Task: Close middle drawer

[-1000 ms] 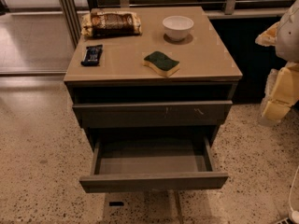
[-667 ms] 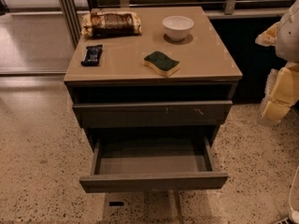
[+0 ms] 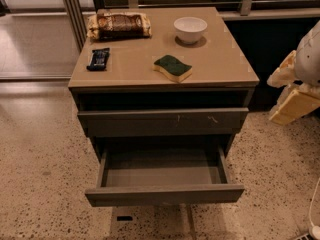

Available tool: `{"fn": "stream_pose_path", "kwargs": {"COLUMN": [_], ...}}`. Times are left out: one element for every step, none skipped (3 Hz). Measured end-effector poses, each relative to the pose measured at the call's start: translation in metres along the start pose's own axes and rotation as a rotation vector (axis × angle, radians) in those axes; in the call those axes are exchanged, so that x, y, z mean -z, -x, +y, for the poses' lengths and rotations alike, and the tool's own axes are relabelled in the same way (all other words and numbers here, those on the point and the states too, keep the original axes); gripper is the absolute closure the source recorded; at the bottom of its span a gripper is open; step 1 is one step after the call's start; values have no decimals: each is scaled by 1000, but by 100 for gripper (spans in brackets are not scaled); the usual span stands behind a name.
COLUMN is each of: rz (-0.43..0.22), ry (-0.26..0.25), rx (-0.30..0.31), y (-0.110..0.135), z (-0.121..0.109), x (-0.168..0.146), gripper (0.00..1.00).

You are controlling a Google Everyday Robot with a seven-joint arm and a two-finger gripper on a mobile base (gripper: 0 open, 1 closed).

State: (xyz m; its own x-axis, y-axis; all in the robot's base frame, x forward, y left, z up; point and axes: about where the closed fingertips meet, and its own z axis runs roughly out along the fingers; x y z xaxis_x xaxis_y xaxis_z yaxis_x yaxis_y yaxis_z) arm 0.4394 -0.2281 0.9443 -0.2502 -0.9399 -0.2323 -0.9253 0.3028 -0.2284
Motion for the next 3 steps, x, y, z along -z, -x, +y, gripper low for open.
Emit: {"fn": "stream_pose_path", "kwargs": {"rz": [-13,-12,-31], "ry": [63,70,83], "rx": [-53,-56,-59], "y": [-26,-27,-35], "z": [6,7,13], "x": [-47,-52,-64], "gripper": [65,96,100]}}
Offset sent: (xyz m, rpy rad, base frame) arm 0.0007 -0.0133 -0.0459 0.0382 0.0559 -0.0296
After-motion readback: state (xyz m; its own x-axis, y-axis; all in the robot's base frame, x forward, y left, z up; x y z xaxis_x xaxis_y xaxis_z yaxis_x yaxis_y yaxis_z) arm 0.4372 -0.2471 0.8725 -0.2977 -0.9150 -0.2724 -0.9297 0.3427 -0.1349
